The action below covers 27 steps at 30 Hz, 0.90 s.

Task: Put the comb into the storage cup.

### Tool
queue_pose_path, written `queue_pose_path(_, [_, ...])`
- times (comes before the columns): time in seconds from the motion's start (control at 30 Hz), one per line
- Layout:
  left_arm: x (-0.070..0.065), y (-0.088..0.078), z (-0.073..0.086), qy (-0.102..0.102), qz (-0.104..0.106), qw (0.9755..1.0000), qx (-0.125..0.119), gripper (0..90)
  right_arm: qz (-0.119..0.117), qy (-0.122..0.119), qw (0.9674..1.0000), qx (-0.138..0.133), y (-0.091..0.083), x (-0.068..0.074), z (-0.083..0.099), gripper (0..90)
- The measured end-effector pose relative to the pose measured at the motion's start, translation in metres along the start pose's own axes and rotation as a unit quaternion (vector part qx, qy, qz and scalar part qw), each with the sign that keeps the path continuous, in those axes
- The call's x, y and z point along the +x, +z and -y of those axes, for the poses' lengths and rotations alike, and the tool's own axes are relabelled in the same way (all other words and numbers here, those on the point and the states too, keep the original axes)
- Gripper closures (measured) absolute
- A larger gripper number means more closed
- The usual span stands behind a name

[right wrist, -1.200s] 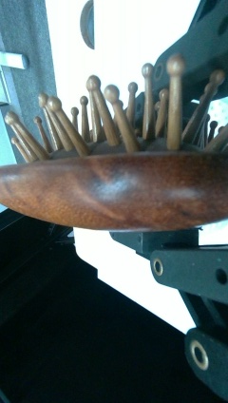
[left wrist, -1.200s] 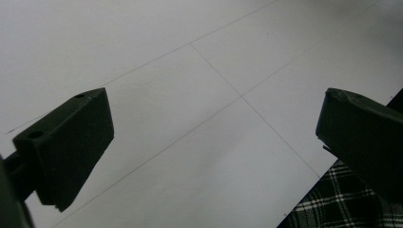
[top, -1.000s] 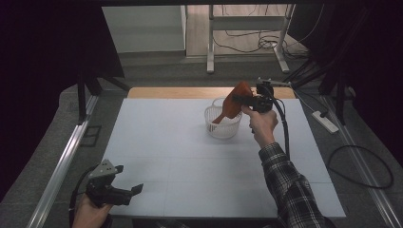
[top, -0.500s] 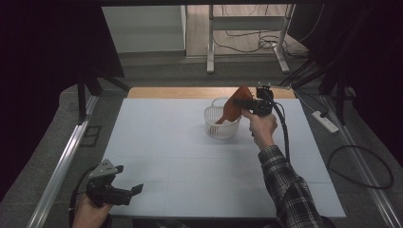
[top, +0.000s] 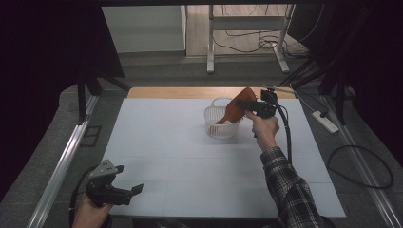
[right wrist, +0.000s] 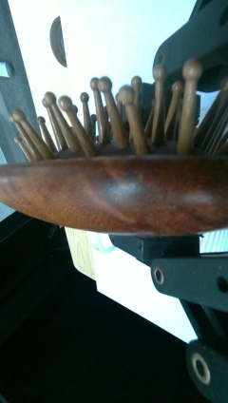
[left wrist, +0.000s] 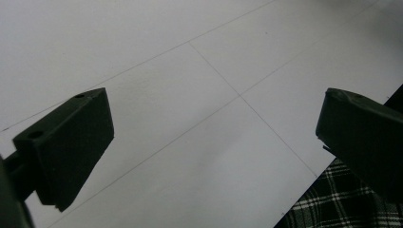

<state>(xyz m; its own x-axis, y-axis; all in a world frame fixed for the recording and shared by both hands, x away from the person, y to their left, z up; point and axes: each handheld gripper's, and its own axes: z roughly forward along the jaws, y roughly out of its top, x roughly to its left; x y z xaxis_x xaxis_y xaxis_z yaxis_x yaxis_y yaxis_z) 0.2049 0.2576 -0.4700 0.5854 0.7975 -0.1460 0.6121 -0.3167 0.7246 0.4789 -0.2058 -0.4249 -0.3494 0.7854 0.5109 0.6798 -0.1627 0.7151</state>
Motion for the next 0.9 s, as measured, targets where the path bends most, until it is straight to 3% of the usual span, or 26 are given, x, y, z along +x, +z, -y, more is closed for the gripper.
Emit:
queue_pose_path(0.5, [-0.0005, 0.001, -0.0004, 0.002, 0.001, 1.0, 0.004, 0.0, 0.006, 0.017, 0.9998, 0.0, 0.0018, -0.0027, 0.0018, 42.1])
queue_pose_path(0.9, [-0.0007, 0.0011, -0.0005, 0.003, 0.002, 1.0, 0.005, 0.0, 0.006, 0.011, 0.9999, 0.006, 0.0037, -0.004, 0.0021, 30.6])
